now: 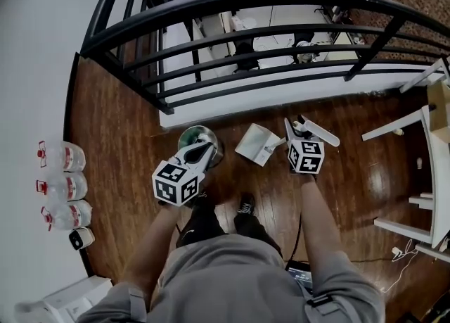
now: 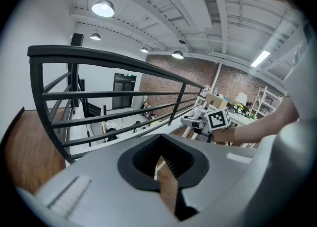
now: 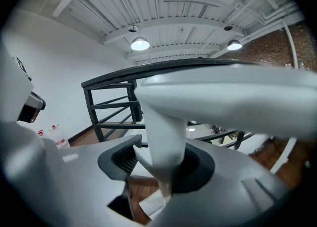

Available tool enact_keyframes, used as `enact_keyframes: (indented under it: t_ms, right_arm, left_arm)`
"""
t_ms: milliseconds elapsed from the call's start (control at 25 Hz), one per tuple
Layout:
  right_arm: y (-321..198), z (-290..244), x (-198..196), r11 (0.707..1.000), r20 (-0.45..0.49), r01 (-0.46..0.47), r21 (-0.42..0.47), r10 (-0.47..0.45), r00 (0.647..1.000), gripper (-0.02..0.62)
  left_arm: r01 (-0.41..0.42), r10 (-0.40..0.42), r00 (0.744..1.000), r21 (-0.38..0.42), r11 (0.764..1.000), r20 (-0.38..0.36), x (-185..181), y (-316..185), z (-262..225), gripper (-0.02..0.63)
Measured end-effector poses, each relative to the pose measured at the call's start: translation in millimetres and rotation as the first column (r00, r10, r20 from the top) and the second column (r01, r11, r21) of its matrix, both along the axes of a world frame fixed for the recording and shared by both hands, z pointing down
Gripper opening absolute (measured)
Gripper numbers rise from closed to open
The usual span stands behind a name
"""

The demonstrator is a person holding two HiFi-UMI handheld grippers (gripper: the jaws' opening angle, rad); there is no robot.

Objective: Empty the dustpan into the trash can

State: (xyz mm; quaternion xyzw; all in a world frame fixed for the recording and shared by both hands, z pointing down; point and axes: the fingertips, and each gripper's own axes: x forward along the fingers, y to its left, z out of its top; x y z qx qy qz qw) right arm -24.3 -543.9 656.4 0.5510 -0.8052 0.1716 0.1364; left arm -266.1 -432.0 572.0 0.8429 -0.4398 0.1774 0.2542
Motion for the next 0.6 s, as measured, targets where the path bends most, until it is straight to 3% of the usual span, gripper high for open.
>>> enact_keyframes:
  t_ms: [240, 600]
  right_arm:
    - [20.3, 5.5, 14.9, 1.0, 0.001, -0.026, -0.011, 0.026, 1.0, 0.176]
    - [45.5, 20.3, 30.3, 0.991, -0.031, -0.119, -0.066, 0.117, 0.993, 0.176]
  left_arm:
    - [-0.027, 0.027, 1.0, -0.007, 1.0, 0.0, 18.0, 8.1, -0.1, 0.005]
    - [-0.061, 0.061, 0.998, -0.005, 0.998, -0.007, 10.2, 21.7, -3.7, 0.005]
